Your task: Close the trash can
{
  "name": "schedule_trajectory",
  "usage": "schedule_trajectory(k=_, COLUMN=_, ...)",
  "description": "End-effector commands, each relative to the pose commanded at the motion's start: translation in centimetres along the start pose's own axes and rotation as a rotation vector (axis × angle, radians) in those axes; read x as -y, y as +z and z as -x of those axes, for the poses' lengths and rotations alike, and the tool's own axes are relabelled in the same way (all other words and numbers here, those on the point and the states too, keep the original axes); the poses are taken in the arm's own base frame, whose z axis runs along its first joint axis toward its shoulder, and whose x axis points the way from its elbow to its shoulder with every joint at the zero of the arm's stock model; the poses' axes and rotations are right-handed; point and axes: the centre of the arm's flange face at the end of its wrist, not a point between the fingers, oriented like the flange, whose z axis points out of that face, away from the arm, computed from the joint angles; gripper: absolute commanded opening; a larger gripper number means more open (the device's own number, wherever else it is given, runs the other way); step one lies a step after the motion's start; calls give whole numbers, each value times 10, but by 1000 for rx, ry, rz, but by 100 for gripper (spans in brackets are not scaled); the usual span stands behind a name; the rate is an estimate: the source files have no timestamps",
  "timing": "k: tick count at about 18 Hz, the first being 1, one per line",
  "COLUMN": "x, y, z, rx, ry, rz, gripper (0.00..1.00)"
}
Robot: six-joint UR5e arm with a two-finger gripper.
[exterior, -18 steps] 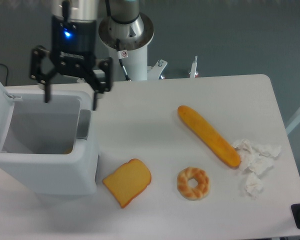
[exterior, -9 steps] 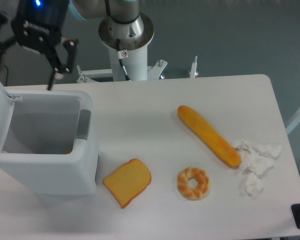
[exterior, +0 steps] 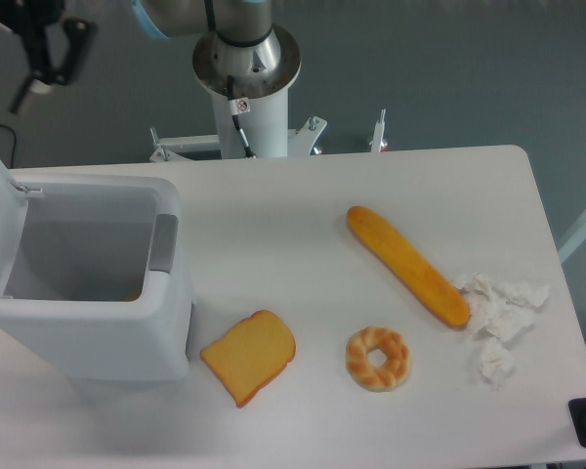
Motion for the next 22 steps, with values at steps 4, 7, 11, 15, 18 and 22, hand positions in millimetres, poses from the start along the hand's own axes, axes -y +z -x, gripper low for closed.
schedule_trajectory(k=4, x=-4, y=12, z=-15, rx=-63, ry=21, rz=18, gripper=100)
schedule_trajectory(k=7, x=-9, y=38, z=-18, rx=-98, ry=19, rz=62, gripper=100)
schedule_trajectory(k=11, x=-13, y=70, z=-21, rx=-135, ry=37, rz=98, gripper=100)
schedule_trajectory(k=15, x=-13, y=76, z=-27, rx=-181, ry=47, rz=97, gripper=100)
schedule_trajectory(k=18, x=-14, y=83, z=-30, rx=-191, ry=43, rz=109, gripper=100)
schedule_trajectory(k=22, x=-20, y=101, z=-34, rx=-212, ry=41, rz=139, gripper=100)
